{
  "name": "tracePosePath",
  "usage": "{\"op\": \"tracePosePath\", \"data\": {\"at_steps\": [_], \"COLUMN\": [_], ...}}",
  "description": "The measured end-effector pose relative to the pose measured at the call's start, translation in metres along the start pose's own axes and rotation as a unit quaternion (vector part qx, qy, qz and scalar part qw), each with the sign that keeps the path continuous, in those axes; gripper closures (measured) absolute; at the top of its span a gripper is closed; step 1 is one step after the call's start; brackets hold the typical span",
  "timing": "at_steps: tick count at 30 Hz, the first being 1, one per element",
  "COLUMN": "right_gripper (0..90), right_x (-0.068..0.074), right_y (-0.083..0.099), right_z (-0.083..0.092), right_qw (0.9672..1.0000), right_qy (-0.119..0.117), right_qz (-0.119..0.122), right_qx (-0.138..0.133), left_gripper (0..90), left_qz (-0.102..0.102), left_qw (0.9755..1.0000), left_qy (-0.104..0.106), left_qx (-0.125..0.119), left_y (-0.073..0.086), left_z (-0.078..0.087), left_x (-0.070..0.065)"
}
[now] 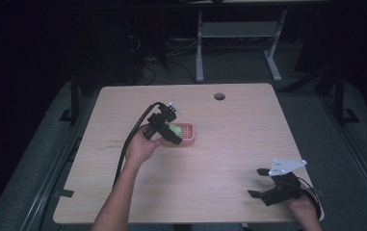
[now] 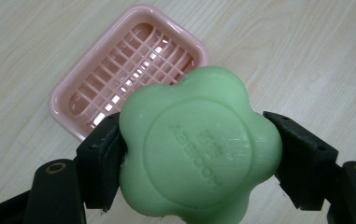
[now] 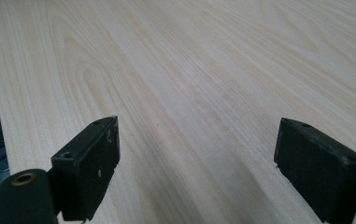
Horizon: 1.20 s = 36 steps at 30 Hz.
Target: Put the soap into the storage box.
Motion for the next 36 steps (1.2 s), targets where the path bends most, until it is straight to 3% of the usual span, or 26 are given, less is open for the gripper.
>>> {"op": "tracePosePath", "data": {"at_steps": [15, 23, 36], "right_gripper": [13.8, 13.8, 13.8], "right_x": [0.0, 0.0, 0.002], "right_y": [0.002, 0.002, 0.004], "right_z": [-0.001, 0.0, -0.003], "right_qw": [1.0, 1.0, 0.9999], "right_qy": [0.0, 0.0, 0.0], "right_qz": [0.0, -0.005, -0.01], "right_qx": [0.004, 0.004, 0.01], "left_gripper": [26.5, 26.4, 26.5], "left_qz": [-0.008, -0.011, -0.003], "left_qw": [1.0, 0.9999, 0.9998], "left_qy": [-0.002, -0.005, -0.004], "left_qx": [-0.002, 0.008, 0.017], "left_y": [-0.01, -0.015, -0.027], "left_z": [0.004, 0.008, -0.002], "left_x": [-0.003, 0.004, 0.01]}}
Point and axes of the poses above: each handheld gripper's, and its own axes: z roughly backward along the jaws, y roughly out of its underside, x roughly to its left, the point moved 7 cm from there along -z, roughly forward along the jaws, and after that the axes turned 4 degrees about -z, right-handed, at the moved point
